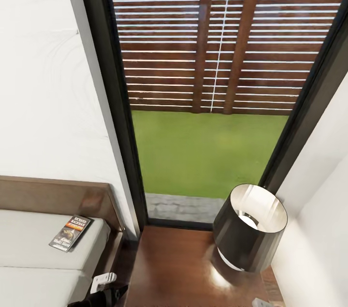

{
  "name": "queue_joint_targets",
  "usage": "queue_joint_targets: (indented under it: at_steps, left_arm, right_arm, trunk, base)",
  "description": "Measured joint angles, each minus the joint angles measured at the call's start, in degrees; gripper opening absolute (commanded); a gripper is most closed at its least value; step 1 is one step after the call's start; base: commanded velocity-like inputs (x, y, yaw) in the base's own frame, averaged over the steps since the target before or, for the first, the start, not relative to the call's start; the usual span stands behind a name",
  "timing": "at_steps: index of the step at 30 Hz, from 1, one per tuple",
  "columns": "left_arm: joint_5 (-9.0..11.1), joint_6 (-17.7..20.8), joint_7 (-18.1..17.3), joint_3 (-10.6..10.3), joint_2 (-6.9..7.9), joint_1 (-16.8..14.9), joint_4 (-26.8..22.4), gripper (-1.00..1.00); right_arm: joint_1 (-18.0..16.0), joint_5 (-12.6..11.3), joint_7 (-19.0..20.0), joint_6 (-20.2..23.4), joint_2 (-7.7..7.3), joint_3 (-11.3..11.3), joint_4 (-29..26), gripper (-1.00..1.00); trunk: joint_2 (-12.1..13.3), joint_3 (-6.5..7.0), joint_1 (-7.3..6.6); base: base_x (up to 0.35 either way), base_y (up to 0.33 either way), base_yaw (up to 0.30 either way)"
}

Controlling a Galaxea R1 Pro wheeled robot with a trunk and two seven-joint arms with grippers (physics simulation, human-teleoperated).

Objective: In the bedroom, move the book from the bed onto either nightstand, and place the two sandals side by side next to the bed.

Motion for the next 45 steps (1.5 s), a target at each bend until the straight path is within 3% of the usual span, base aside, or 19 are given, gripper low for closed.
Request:
queue_joint_targets:
  at_steps: [14, 45]
  left_arm:
    - [0.00, 0.04, -0.05, 0.00, 0.07, 0.00, 0.00, 1.00]
    - [0.00, 0.04, -0.04, -0.01, 0.07, 0.00, 0.00, 1.00]
  right_arm:
    - [0.00, 0.18, 0.00, 0.00, 0.00, 0.05, 0.00, 1.00]
    - [0.00, 0.19, 0.00, 0.00, 0.00, 0.05, 0.00, 1.00]
  trunk:
    - [0.00, -0.12, 0.00]
    - [0.00, -2.84, 0.00]
  base:
    - [0.000, 0.000, 0.000]
    - [0.000, 0.000, 0.000]
